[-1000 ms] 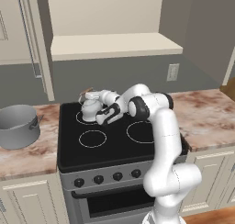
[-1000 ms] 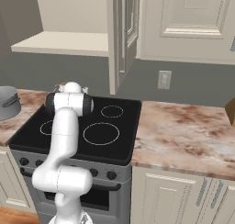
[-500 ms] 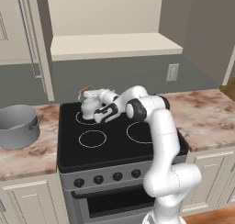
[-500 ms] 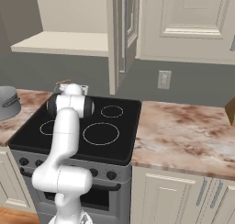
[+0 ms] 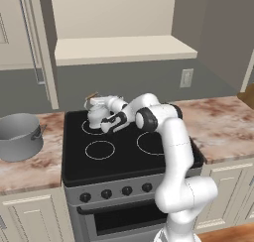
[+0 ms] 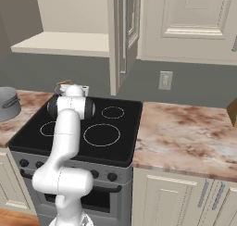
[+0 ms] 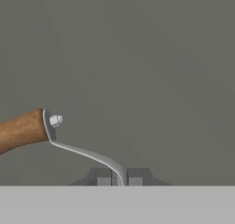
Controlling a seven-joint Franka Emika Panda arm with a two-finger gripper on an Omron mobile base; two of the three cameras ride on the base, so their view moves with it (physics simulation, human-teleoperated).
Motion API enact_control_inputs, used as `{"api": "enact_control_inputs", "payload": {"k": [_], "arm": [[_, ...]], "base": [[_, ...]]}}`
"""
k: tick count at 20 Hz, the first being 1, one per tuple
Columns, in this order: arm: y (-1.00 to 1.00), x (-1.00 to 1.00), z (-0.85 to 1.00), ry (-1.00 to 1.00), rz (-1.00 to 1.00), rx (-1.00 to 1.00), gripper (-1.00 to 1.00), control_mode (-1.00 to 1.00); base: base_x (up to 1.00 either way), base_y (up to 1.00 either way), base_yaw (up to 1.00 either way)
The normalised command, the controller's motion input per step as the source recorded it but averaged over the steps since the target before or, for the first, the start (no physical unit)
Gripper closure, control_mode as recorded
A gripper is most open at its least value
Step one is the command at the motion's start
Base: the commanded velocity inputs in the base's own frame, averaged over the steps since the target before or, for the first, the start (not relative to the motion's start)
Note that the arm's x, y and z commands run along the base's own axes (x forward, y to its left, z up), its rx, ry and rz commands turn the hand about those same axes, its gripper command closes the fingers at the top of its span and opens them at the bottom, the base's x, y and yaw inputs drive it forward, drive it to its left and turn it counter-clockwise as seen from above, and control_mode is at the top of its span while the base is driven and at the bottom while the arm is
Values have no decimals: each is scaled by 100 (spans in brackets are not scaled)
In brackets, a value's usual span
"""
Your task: Pick the kettle from the cabinet and place it on a stove burner. Then pick the pot from the counter and place it on another stove burner. Finally, turn both burners on.
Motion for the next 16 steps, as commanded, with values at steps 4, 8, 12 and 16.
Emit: {"api": "enact_control_inputs", "payload": {"k": [4,8,12,16], "arm": [[0,0,-9,0,0,0,100,-100],[0,0,-18,0,0,0,100,-100],[5,0,-22,0,0,0,100,-100],[5,0,-28,0,0,0,100,-100]], "base": [[0,0,0],[0,0,0],[0,0,0],[0,0,0]]}}
